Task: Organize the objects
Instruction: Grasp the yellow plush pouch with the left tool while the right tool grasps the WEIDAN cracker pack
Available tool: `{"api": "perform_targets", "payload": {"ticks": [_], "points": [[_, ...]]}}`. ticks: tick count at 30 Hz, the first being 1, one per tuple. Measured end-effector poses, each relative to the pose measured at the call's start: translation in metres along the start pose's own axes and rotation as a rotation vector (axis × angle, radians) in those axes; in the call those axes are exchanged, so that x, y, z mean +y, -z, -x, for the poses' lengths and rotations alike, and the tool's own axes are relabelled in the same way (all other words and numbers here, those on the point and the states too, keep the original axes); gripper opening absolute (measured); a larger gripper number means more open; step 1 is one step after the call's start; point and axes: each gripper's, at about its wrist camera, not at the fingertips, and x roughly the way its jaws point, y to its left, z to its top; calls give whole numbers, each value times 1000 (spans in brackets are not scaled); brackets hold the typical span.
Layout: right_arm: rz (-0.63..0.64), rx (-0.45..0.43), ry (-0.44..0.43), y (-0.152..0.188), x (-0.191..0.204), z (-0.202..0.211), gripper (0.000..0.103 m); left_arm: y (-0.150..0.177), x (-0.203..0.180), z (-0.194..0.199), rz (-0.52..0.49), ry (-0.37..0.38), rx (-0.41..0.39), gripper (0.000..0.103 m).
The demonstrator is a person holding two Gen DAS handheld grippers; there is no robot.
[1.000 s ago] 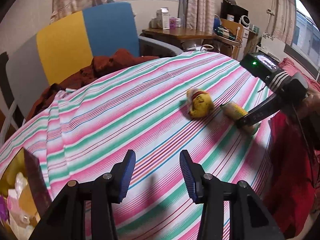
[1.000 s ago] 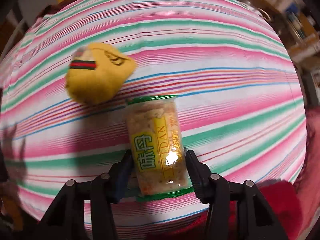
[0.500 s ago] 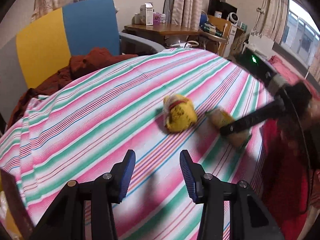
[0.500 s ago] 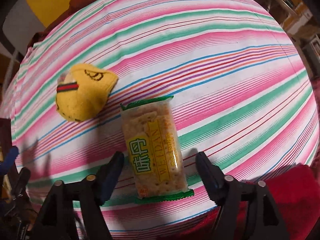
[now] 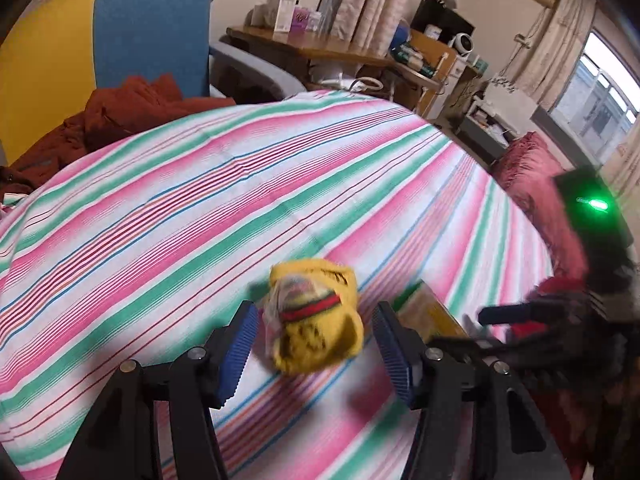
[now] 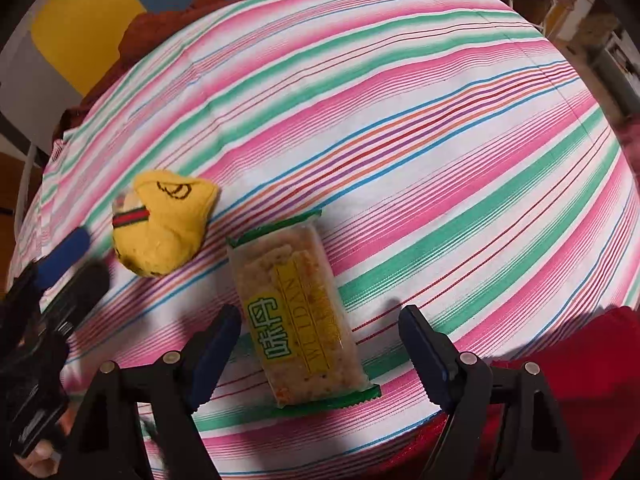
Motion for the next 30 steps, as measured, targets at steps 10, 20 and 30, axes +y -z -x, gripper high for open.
{"api": "perform_targets", "payload": {"ticks": [10, 20, 30], "points": [[2, -9, -20, 15, -1, 12, 82, 16, 12, -25, -5, -54, 28, 41], [100, 36, -35, 32, 13, 17, 81, 111, 52, 60, 14, -334, -91, 40], [219, 120, -5, 53, 32, 16, 82, 169, 89, 102, 206, -362, -158, 41]]}}
